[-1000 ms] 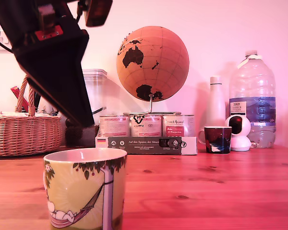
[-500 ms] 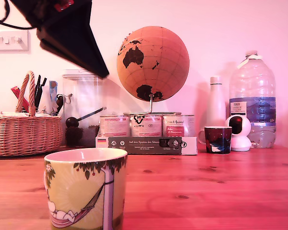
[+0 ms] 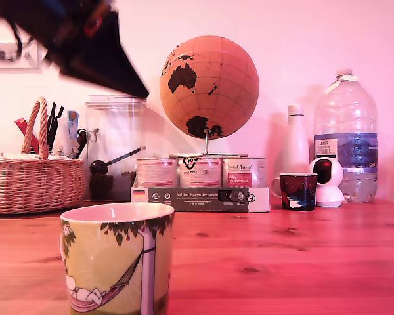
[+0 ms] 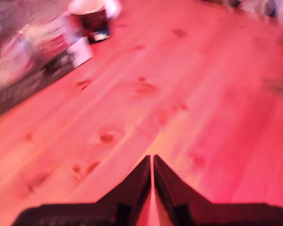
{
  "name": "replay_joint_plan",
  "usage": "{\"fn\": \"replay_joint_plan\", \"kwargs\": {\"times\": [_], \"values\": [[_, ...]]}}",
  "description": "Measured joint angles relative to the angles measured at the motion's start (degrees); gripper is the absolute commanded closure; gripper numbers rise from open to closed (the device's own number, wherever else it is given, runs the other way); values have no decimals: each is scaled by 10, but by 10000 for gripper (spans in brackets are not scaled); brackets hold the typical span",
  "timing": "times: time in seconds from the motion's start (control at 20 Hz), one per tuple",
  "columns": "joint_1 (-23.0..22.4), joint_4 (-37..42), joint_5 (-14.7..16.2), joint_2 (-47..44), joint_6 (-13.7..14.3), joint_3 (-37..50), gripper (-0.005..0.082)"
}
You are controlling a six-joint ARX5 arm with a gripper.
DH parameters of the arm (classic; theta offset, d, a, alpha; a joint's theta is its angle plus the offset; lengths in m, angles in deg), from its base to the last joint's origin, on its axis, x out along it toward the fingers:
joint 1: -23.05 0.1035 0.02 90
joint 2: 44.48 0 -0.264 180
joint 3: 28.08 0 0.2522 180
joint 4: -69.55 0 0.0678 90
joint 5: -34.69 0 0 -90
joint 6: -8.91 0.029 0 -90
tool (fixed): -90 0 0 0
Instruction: Pick up the coffee capsules on the table and drop them inside the coffee cup
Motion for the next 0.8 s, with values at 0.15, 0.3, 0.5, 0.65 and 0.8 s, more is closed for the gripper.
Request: {"fn": "replay_joint_plan", "kwargs": {"times": [0.15,0.3,0.5,0.65,0.8], "values": [[15,90,0,0,-42,44,789],[33,172,-8,0,-46,89,789],[52,238,-27,0,-81,118,789],[57,249,-37,0,-85,118,789],[58,248,-46,0,-85,118,789]]}}
